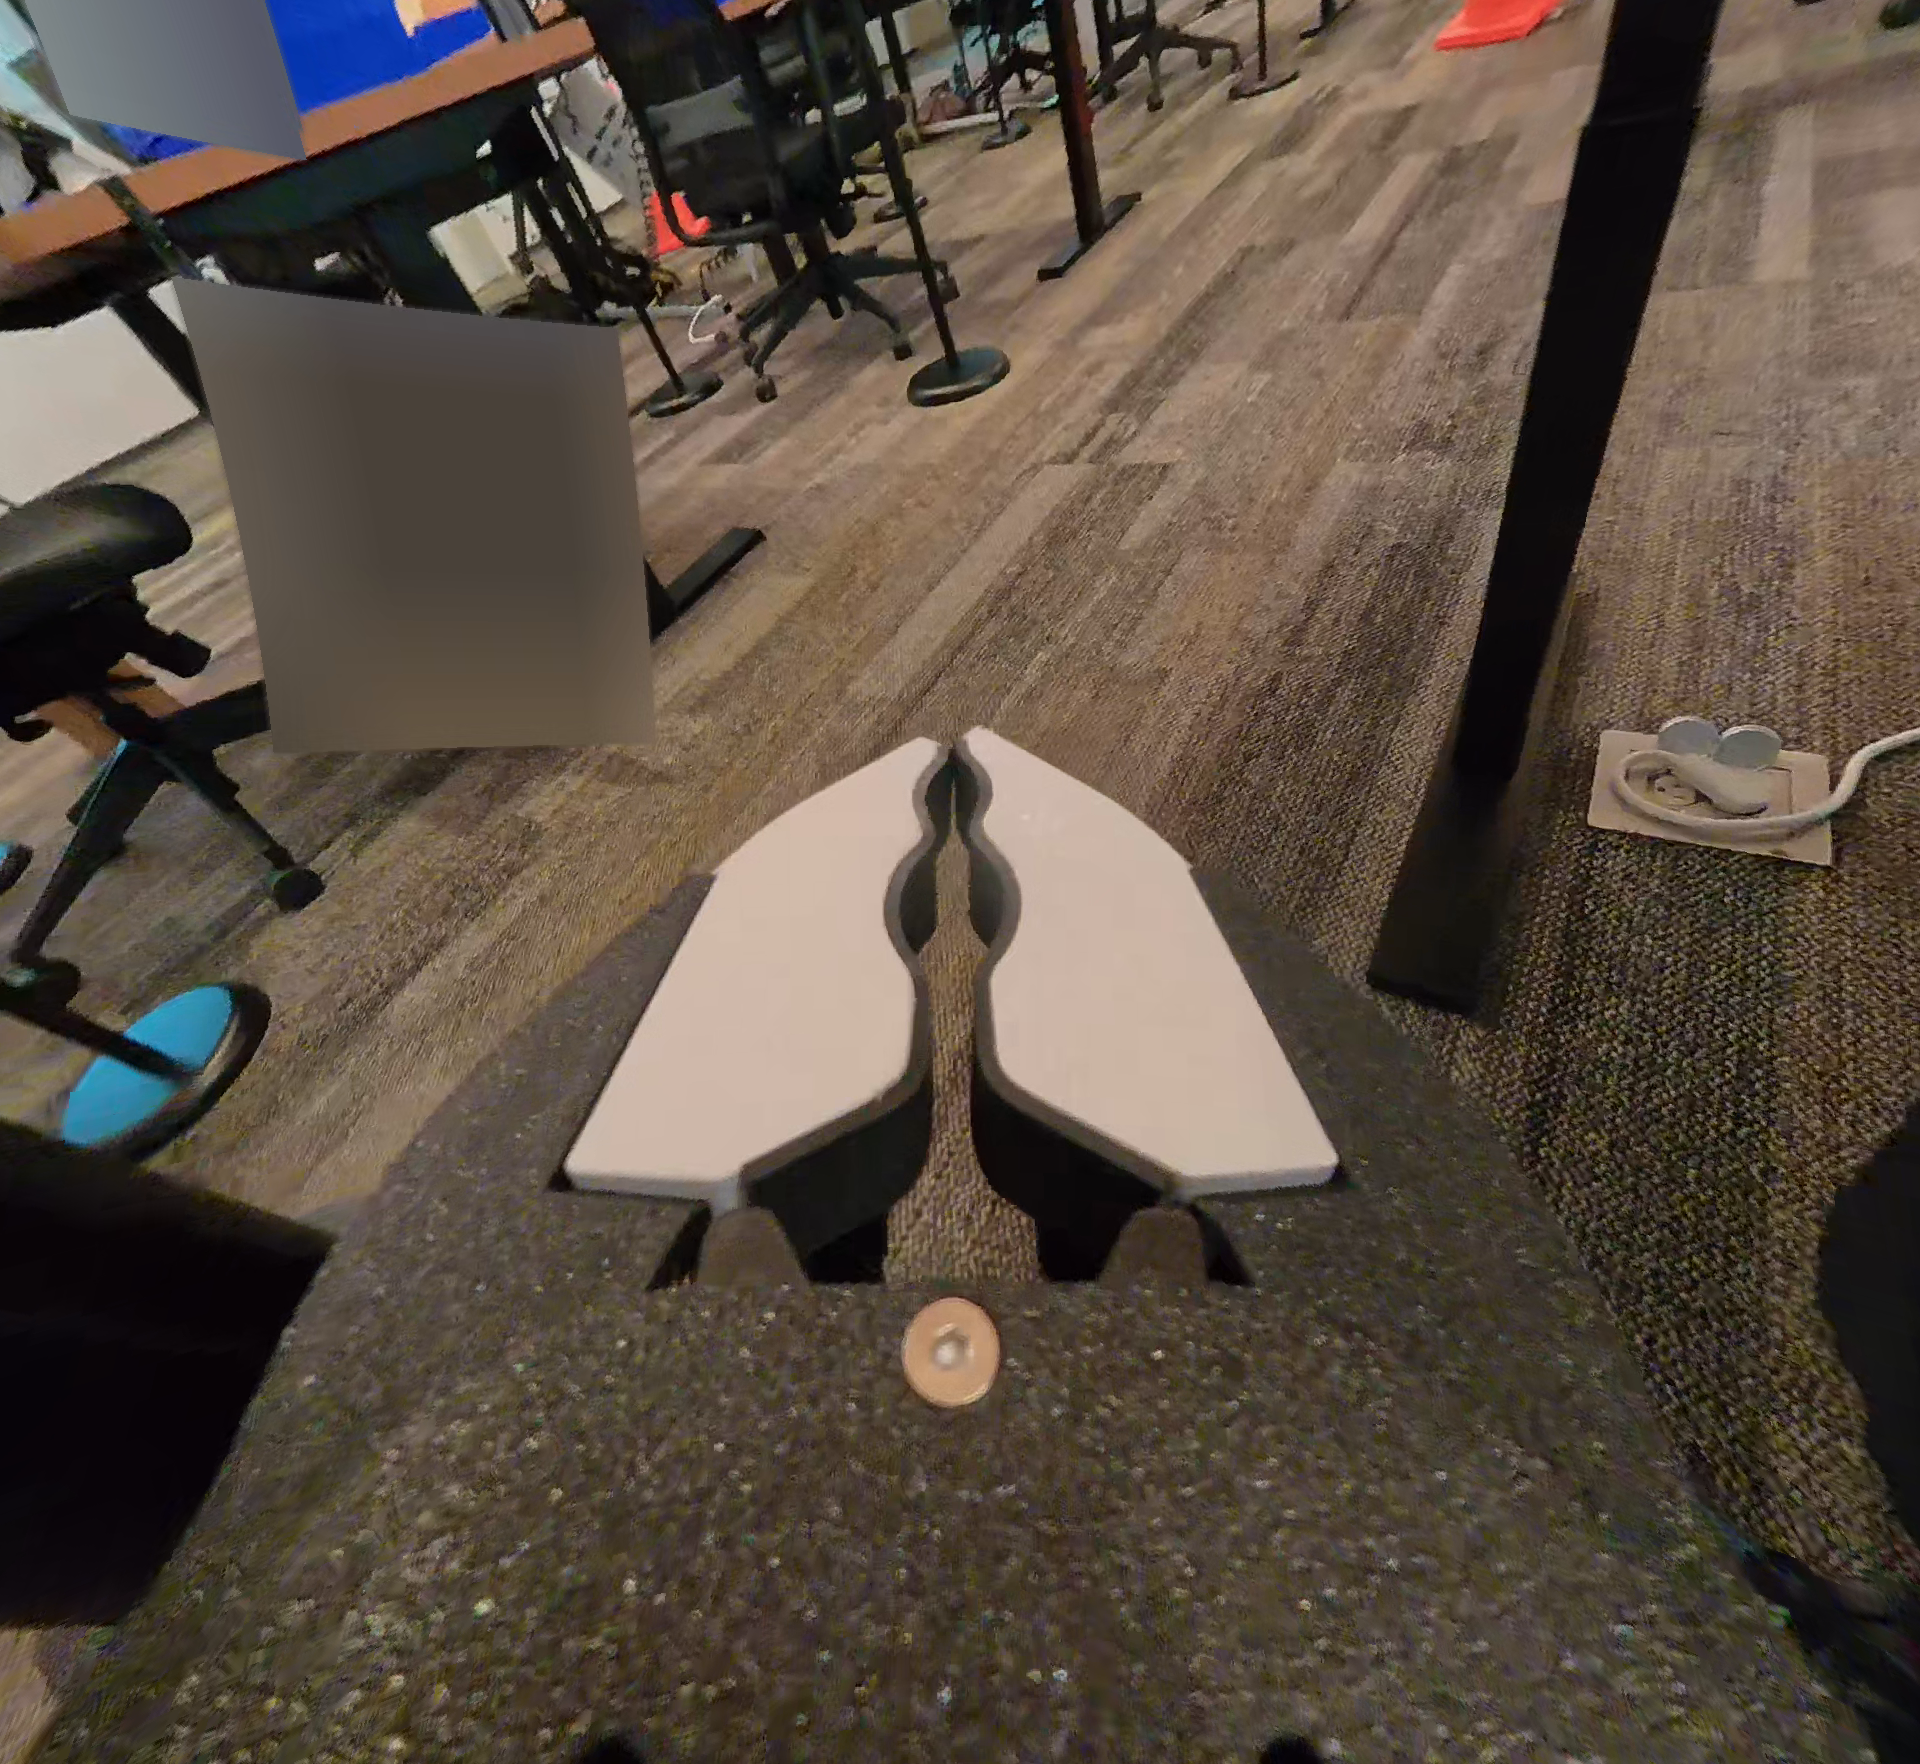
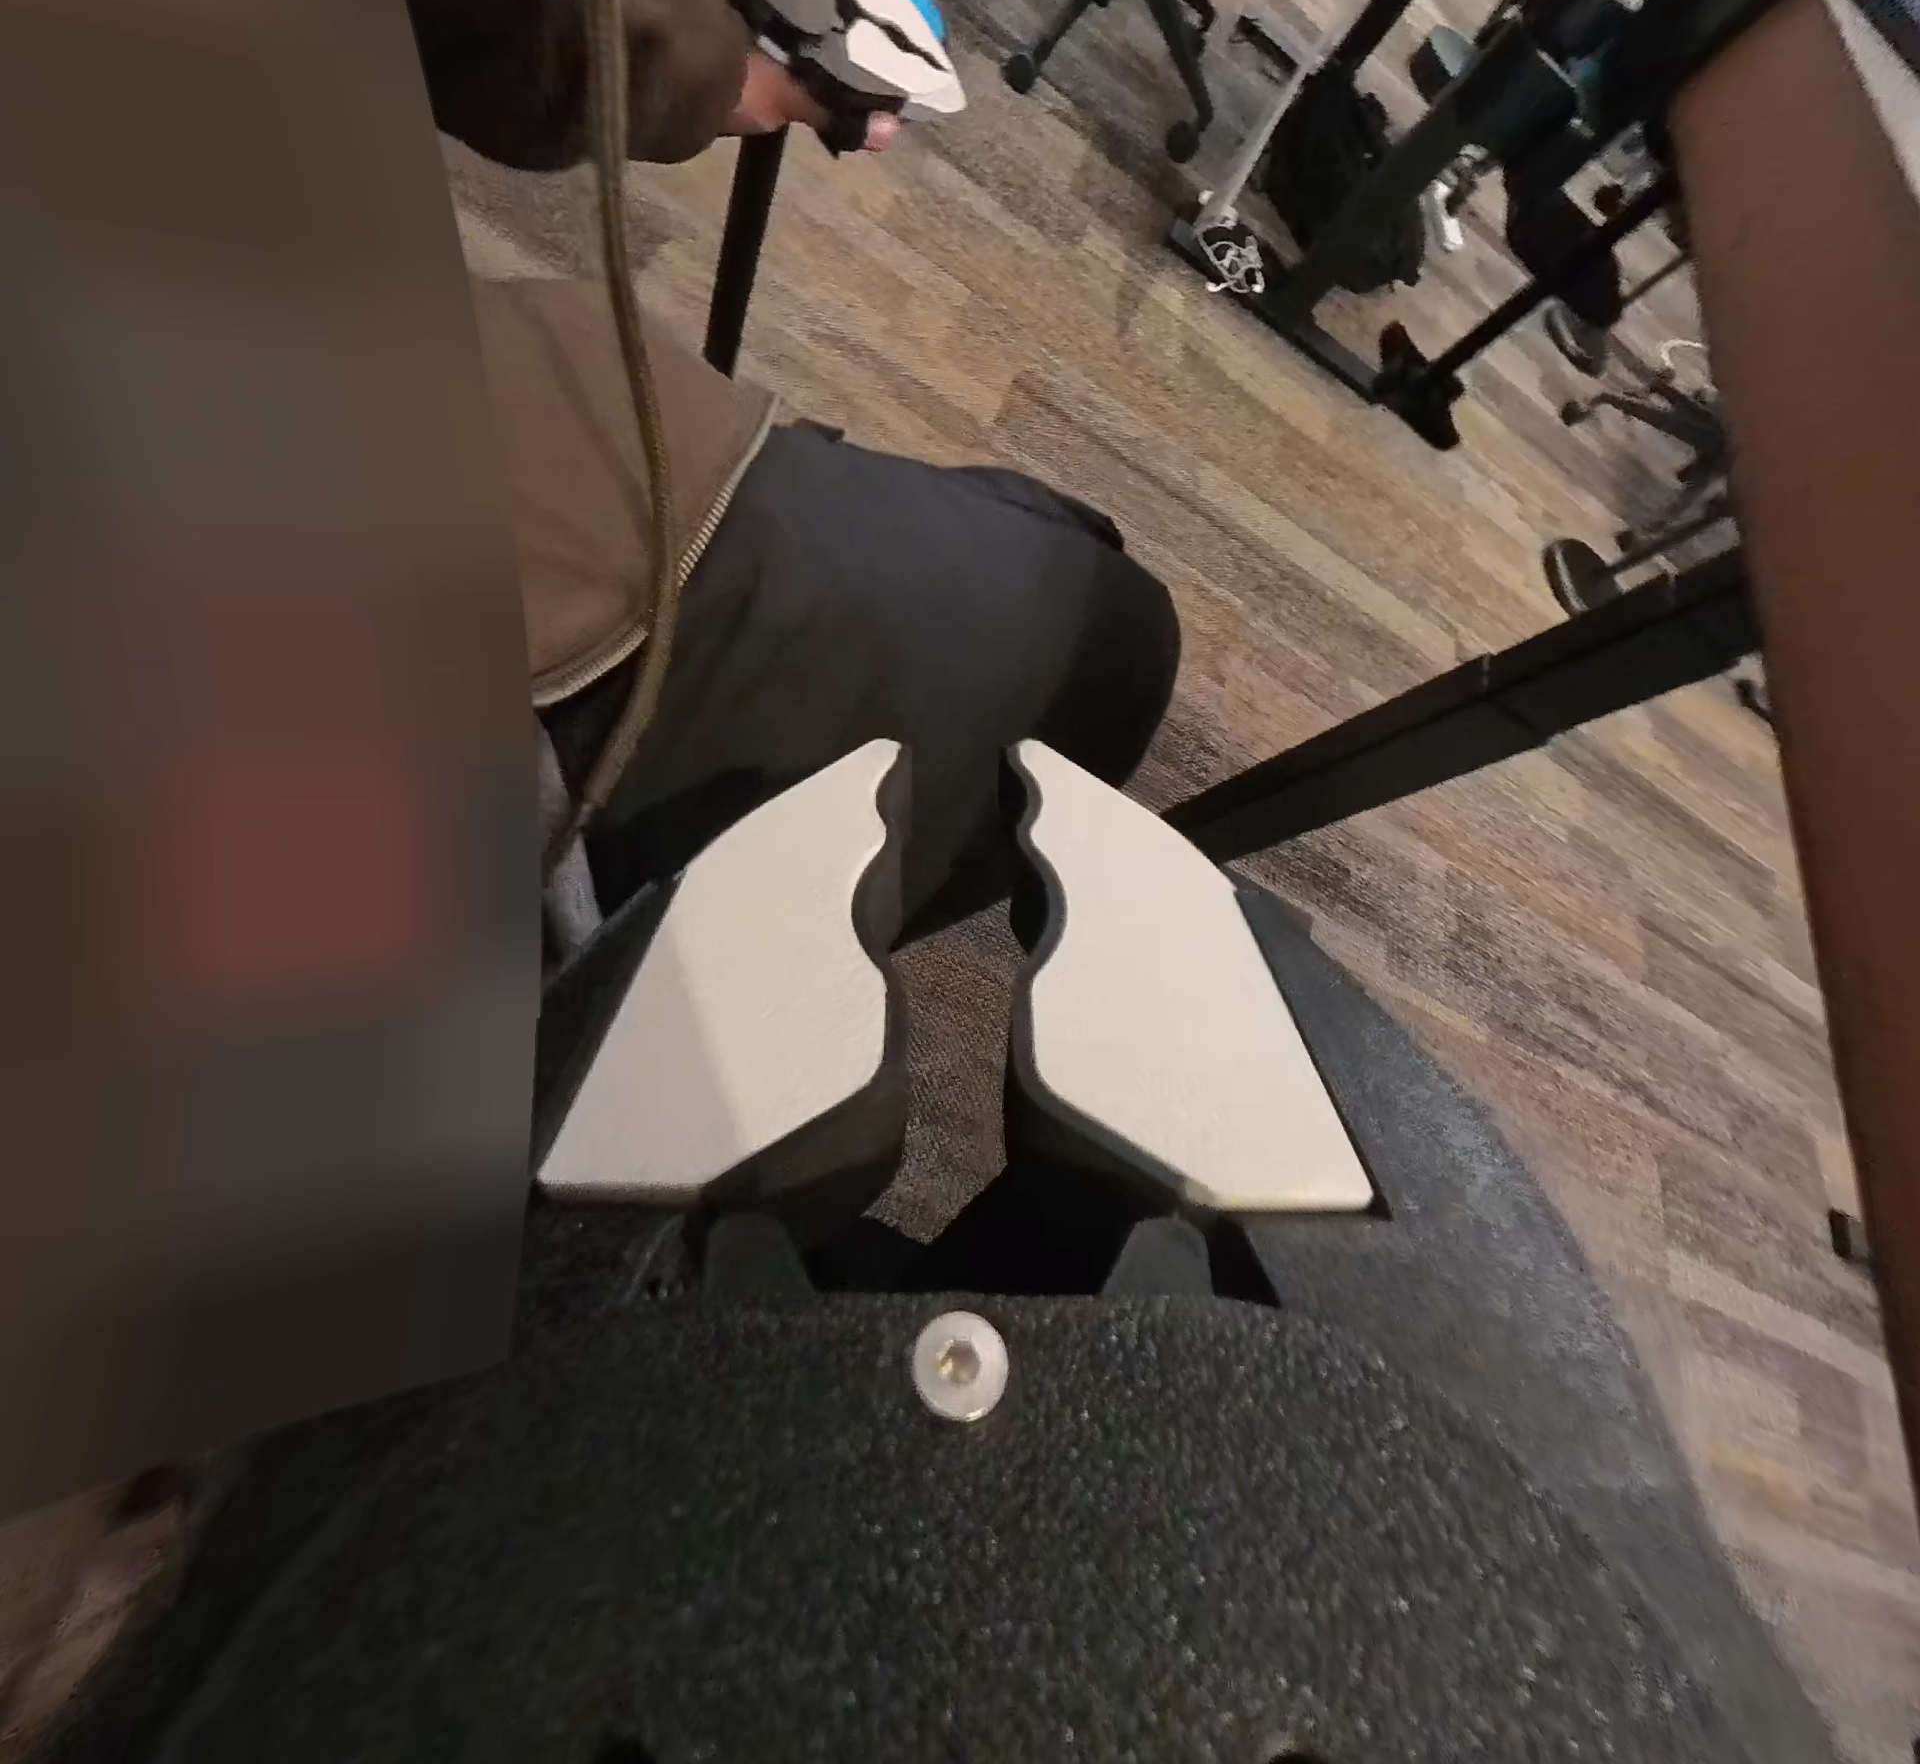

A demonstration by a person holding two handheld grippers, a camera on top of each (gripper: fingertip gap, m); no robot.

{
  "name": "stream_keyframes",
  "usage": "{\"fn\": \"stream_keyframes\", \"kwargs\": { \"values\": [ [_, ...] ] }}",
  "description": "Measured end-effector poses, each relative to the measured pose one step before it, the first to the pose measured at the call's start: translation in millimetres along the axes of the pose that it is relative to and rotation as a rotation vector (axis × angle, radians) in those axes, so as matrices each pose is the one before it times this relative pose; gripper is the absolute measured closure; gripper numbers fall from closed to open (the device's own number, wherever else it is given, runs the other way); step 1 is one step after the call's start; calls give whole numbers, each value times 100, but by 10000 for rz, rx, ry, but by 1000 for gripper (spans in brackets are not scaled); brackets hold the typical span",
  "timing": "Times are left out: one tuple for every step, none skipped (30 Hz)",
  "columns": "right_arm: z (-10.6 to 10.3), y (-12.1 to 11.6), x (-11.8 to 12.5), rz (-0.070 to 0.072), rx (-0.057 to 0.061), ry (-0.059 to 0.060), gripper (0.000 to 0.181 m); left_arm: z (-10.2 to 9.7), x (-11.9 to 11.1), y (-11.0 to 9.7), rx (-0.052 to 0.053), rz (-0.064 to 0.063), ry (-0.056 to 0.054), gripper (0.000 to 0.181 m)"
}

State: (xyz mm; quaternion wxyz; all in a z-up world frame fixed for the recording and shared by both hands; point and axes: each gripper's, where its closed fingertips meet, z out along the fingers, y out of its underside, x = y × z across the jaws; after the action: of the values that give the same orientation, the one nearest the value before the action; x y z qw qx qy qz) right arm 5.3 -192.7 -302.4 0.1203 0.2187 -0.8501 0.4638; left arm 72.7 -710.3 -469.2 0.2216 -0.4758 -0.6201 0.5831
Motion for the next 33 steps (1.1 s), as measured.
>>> {"fn": "stream_keyframes", "kwargs": {
  "values": [
    [-485, 102, 51, 139, 1, 185, 165, -159, -87, 249, -165, -152, -56, 181],
    [-538, 56, 61, 115, -6, 165, 165, -327, 16, 104, -145, -278, -84, 181],
    [-594, -7, 94, 64, -10, 152, 165, -492, 339, 234, -247, -473, 32, 180],
    [-658, -88, 118, 19, -23, 142, 165, -723, 496, 394, -358, -469, -44, 179],
    [-711, -133, 180, 0, -48, 131, 165, -940, 805, 687, -542, -425, -41, 176],
    [-774, -198, 248, 7, -84, 115, 165, -1116, 1495, 870, -617, -381, 277, 174],
    [-856, -291, 329, -2, -90, 111, 165, -1236, 1919, 947, -624, -200, 429, 173],
    [-978, -453, 407, -19, -42, 116, 165, -1304, 2093, 799, -565, -41, 475, 173],
    [-1082, -624, 457, -14, 29, 99, 165, -1246, 2381, 238, -304, 72, 732, 172],
    [-1151, -735, 506, -7, 72, 65, 165, -1153, 2563, -475, -58, 215, 933, 172],
    [-1210, -791, 607, -36, 94, 61, 165, -1042, 2438, -1251, 147, 353, 912, 169],
    [-1222, -771, 731, -102, 120, 82, 165, -926, 1902, -2026, 321, 574, 556, 166],
    [-1172, -647, 918, -131, 116, 105, 165, -755, 1548, -2731, 509, 757, 394, 164],
    [-1055, -372, 1102, -81, 76, 132, 165, -475, 1338, -3324, 622, 708, 431, 162],
    [-892, -63, 1281, -14, 20, 152, 165, -101, 1339, -3879, 748, 526, 586, 161],
    [-758, 159, 1374, 32, 22, 164, 165, 364, 1390, -4312, 880, 362, 688, 161],
    [-605, 364, 1404, 62, 52, 158, 165, 913, 1343, -4443, 939, 282, 654, 160],
    [-455, 581, 1396, 66, 14, 158, 165, 1455, 1349, -4333, 910, 239, 635, 159],
    [-347, 753, 1398, 30, -80, 193, 165, 1982, 1417, -4103, 861, 205, 652, 159],
    [-290, 779, 1376, -37, -81, 232, 165, 2461, 1448, -3681, 773, 151, 645, 159],
    [-274, 754, 1366, -47, -55, 275, 165, 2829, 1582, -3214, 687, 84, 719, 158],
    [-234, 732, 1244, -26, -31, 235, 165, 3151, 1547, -2625, 580, 21, 726, 158],
    [-236, 708, 1041, -20, 1, 148, 165, 3417, 1307, -1925, 394, -93, 625, 158],
    [-231, 754, 935, -40, -10, 133, 165, 3618, 1185, -1255, 204, -167, 605, 158],
    [-213, 841, 878, -103, -32, 161, 165, 3749, 965, -543, -66, -202, 514, 158],
    [-197, 936, 760, -172, -57, 156, 165, 3736, 958, -108, -218, -145, 558, 158],
    [-179, 953, 607, -208, -66, 127, 165, 3675, 736, 307, -343, -53, 465, 158],
    [-171, 917, 441, -226, -45, 97, 166, 3573, 539, 822, -583, 4, 381, 157],
    [-182, 822, 334, -229, -6, 86, 166, 3392, 505, 1148, -807, 60, 391, 156],
    [-207, 719, 272, -201, 59, 112, 167, 3128, 433, 1312, -941, 155, 344, 154],
    [-218, 595, 182, -143, 129, 107, 168, 2820, 388, 1346, -963, 283, 331, 153],
    [-214, 524, 108, -70, 149, 103, 169, 2433, 272, 1258, -902, 341, 251, 153],
    [-206, 406, 148, -40, 156, 133, 169, 2036, 80, 1113, -793, 357, 111, 153]
  ]
}}
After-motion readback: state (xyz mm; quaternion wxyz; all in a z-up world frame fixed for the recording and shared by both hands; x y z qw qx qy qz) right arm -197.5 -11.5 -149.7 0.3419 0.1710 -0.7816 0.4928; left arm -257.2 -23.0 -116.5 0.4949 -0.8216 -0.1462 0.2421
